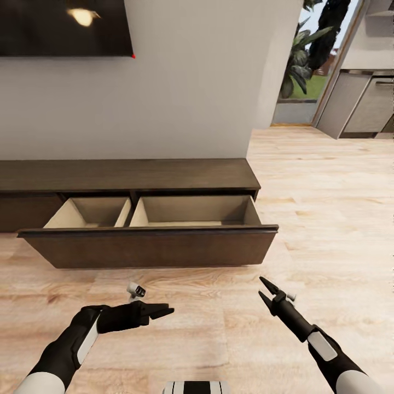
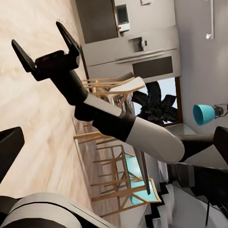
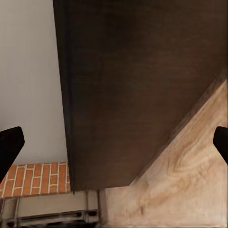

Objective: Place each of the two pumpkins and all three candles from the living room inside a cabinet in the living room (use any cabinet), then make sure every cabinet is closed, and position the cauldron so it is next to a table in the living room.

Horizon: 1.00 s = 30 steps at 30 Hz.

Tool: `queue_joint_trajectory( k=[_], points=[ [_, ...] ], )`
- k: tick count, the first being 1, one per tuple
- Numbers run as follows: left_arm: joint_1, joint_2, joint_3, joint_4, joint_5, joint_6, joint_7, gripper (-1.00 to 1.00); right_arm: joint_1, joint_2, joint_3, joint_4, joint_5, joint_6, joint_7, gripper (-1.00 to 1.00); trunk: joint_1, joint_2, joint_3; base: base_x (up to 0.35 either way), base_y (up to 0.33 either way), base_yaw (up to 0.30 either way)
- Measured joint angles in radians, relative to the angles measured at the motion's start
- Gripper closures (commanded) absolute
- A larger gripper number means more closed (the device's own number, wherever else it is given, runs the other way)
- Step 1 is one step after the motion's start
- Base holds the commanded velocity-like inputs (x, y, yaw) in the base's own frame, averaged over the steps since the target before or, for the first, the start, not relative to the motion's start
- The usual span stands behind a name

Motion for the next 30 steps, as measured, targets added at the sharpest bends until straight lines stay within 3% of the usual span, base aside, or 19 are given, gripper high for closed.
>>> queue_joint_trajectory(
  k=[6,30],
  points=[
    [0.000,0.000,0.000,0.000,0.000,0.000,0.000,-1.00,0.000,0.001,0.005,-0.003,0.030,0.016,0.054,-1.00,0.000,0.000,0.000,-0.165,-0.104,0.000],
    [0.000,0.000,0.000,0.000,0.001,0.000,0.000,-1.00,0.000,0.002,0.008,-0.060,0.033,0.017,0.063,-1.00,0.000,0.000,0.000,-0.032,-0.012,0.000]
  ],
)
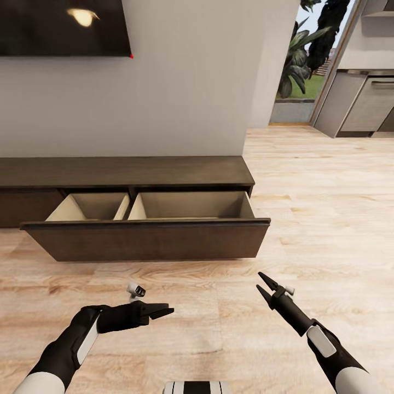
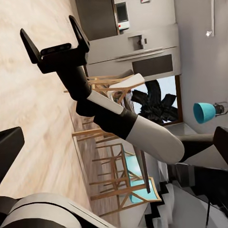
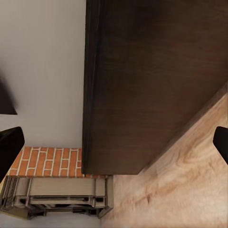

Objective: Place each of the two pumpkins and all three candles from the living room inside a cabinet in the living room (use any cabinet), then make sure every cabinet is closed, and position the cauldron so it is next to a table in the living room.

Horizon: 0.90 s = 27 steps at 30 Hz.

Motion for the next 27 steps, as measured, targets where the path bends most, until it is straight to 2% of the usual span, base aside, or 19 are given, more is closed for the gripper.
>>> queue_joint_trajectory(
  k=[16,27],
  points=[
    [0.000,0.000,0.000,0.000,0.000,0.000,0.000,-1.00,0.000,0.001,0.000,0.000,0.000,-0.001,-0.009,-1.00,0.000,0.000,0.000,-0.012,0.000,0.003],
    [0.000,0.000,0.000,0.000,0.000,0.001,0.000,-1.00,0.000,0.000,0.000,0.000,0.003,0.000,-0.031,-1.00,0.000,0.000,0.012,-0.192,-0.059,0.164]
  ],
)
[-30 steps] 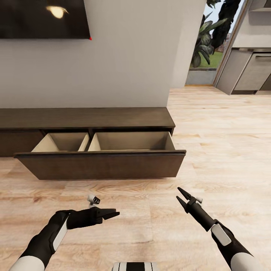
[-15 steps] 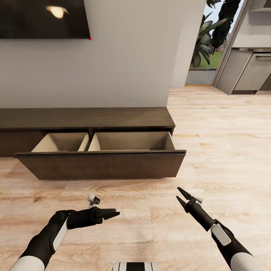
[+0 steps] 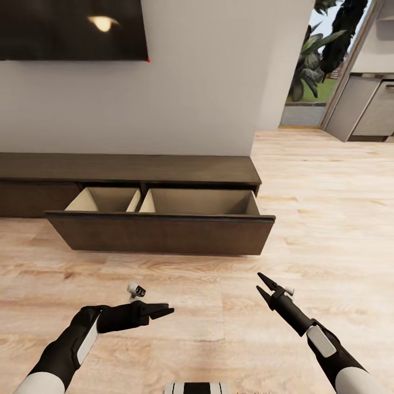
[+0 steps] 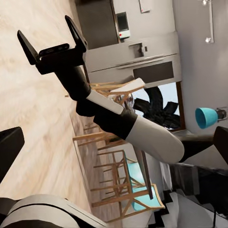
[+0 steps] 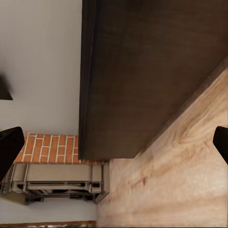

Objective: Place each of the two pumpkins and all three candles from the living room inside a cabinet in the living room (use any cabinet), then make sure every cabinet is closed, and position the cauldron so it is next to a table in the living room.

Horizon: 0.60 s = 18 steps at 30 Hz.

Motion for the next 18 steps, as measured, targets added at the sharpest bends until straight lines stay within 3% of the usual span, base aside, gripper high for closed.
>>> queue_joint_trajectory(
  k=[11,18],
  points=[
    [0.000,0.000,0.001,0.000,0.000,0.000,0.000,-1.00,0.000,0.002,0.001,0.000,0.009,-0.001,-0.002,-1.00,0.000,0.000,0.013,-0.177,-0.137,0.206],
    [0.000,0.000,0.000,0.000,0.000,0.000,0.000,-1.00,0.000,0.004,0.000,0.000,0.026,-0.002,-0.003,-1.00,0.000,0.000,0.020,-0.174,-0.034,0.221]
  ],
)
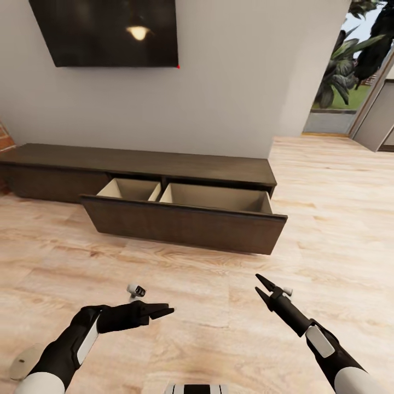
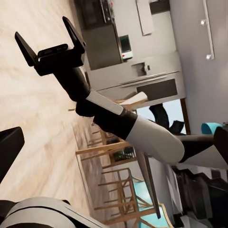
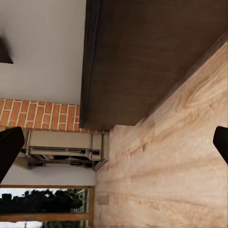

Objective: Place each of the two pumpkins and all three candles from the living room inside a cabinet in the living room (use any cabinet), then make sure every cabinet is closed, and position the cauldron so it is next to a table in the living room.

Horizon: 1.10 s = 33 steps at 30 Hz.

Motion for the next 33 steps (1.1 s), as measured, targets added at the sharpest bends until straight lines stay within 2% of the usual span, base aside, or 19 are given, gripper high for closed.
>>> queue_joint_trajectory(
  k=[7,12,20,24,33],
  points=[
    [0.000,0.000,0.000,0.000,0.000,0.000,0.000,-1.00,0.000,0.001,0.001,0.000,0.001,0.000,-0.003,-1.00,0.000,0.000,0.007,-0.192,0.041,0.231],
    [0.000,0.001,0.001,0.000,-0.001,-0.001,0.002,-1.00,0.000,0.002,0.001,0.000,0.002,0.000,-0.040,-1.00,0.000,0.000,0.011,-0.039,0.013,0.232],
    [0.000,0.002,0.004,0.021,-0.003,-0.002,0.005,-1.00,0.000,0.003,0.002,0.000,0.002,-0.001,-0.052,-1.00,0.000,0.000,0.019,-0.029,0.021,0.233],
    [0.000,0.002,0.006,0.029,-0.004,-0.003,0.005,-1.00,0.000,0.003,0.005,0.000,0.002,-0.001,-0.080,-1.00,0.000,0.000,0.022,-0.177,0.153,0.233],
    [0.000,0.002,0.009,0.030,-0.004,-0.003,0.008,-1.00,0.000,0.003,0.005,0.000,0.007,-0.001,-0.094,-1.00,0.000,0.000,0.031,-0.221,0.193,0.233]
  ],
)
